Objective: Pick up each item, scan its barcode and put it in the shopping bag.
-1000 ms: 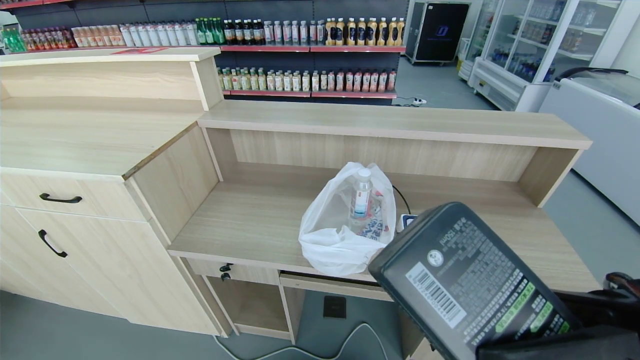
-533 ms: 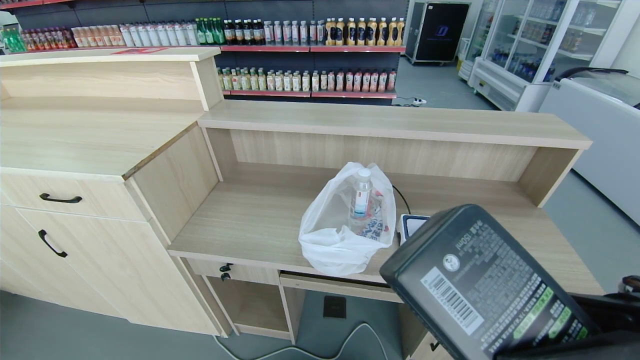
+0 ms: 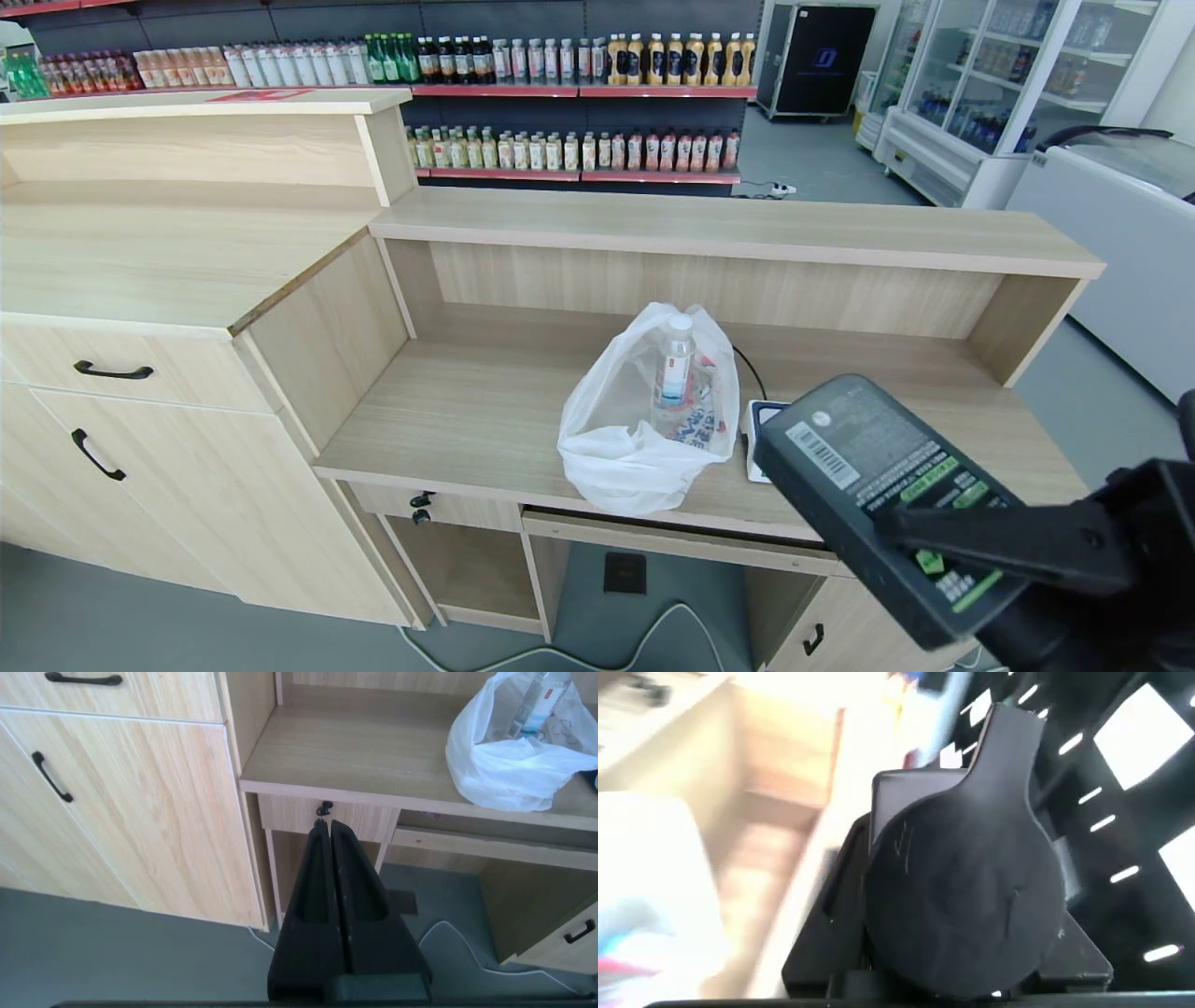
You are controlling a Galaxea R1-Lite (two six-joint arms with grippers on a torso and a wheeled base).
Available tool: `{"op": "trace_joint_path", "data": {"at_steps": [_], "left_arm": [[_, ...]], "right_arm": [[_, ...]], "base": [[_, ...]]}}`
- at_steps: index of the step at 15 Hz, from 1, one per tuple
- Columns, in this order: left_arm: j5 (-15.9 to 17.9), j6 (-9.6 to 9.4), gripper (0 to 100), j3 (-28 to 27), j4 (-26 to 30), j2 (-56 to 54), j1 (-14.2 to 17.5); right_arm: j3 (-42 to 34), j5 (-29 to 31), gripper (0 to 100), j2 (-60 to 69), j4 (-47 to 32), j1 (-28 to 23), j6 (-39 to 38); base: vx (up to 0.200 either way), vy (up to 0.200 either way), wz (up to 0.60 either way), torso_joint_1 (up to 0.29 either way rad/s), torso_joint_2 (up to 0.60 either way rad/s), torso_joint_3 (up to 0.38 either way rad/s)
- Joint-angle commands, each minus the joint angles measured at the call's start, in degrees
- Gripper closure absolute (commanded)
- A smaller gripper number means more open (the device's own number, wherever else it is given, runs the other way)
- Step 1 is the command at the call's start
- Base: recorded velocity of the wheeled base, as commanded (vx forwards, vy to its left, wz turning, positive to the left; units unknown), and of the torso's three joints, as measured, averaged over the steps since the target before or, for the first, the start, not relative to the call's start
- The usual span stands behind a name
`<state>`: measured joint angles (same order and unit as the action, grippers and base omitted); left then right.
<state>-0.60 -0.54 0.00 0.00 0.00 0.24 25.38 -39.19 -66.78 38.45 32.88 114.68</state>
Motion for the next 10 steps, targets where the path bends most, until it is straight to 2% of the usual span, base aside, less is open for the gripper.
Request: {"op": "trace_joint_path", "data": {"at_steps": [1, 2, 3, 4, 6, 7, 8, 10], "left_arm": [[-0.02, 0.01, 100, 0.00, 0.00, 0.00, 0.02], [-0.02, 0.01, 100, 0.00, 0.00, 0.00, 0.02], [-0.02, 0.01, 100, 0.00, 0.00, 0.00, 0.02], [-0.02, 0.01, 100, 0.00, 0.00, 0.00, 0.02], [-0.02, 0.01, 100, 0.00, 0.00, 0.00, 0.02], [-0.02, 0.01, 100, 0.00, 0.00, 0.00, 0.02], [-0.02, 0.01, 100, 0.00, 0.00, 0.00, 0.02], [-0.02, 0.01, 100, 0.00, 0.00, 0.00, 0.02]], "right_arm": [[0.46, 2.37, 100, 3.50, -7.16, -20.75, -19.14], [0.90, 4.12, 100, 4.47, -7.16, -29.19, -28.63], [2.13, 9.22, 100, 5.26, -7.25, -33.49, -38.92], [2.83, 17.22, 100, 5.96, -7.25, -34.90, -48.14], [3.01, 39.46, 100, 5.78, -7.34, -34.55, -66.16], [1.69, 45.78, 100, 4.99, -7.69, -34.90, -73.19], [0.81, 47.89, 100, 5.17, -9.01, -35.69, -78.55], [0.63, 48.25, 100, 5.70, -12.35, -36.57, -85.23]], "base": [[0.000, 0.000, 0.00, 0.000, 0.00, 0.000], [0.000, 0.000, 0.00, 0.000, 0.00, 0.000], [0.000, 0.000, 0.00, 0.000, 0.00, 0.000], [0.000, 0.000, 0.00, 0.000, 0.00, 0.000], [0.000, 0.000, 0.00, 0.000, 0.00, 0.000], [0.000, 0.000, 0.00, 0.000, 0.00, 0.000], [0.000, 0.000, 0.00, 0.000, 0.00, 0.000], [0.000, 0.000, 0.00, 0.000, 0.00, 0.000]]}}
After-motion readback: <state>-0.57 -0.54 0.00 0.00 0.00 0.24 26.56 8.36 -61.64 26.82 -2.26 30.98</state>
